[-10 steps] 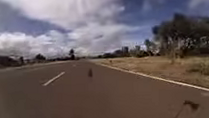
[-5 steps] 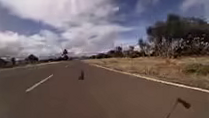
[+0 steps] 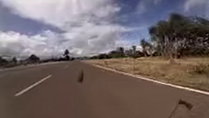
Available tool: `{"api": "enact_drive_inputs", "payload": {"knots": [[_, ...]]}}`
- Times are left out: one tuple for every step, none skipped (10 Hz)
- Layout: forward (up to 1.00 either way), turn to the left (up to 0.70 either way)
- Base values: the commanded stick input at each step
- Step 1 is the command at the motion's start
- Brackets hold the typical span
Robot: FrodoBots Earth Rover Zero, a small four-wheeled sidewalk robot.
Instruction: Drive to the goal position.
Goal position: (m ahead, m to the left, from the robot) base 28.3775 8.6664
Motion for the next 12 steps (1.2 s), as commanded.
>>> {"api": "enact_drive_inputs", "payload": {"knots": [[0.70,0.00],[0.70,0.00],[0.70,0.00],[0.70,0.00],[0.70,0.00],[0.70,0.00],[0.70,0.00],[0.70,0.00],[0.70,0.00],[0.70,0.00],[0.70,0.00],[0.70,0.00]]}}
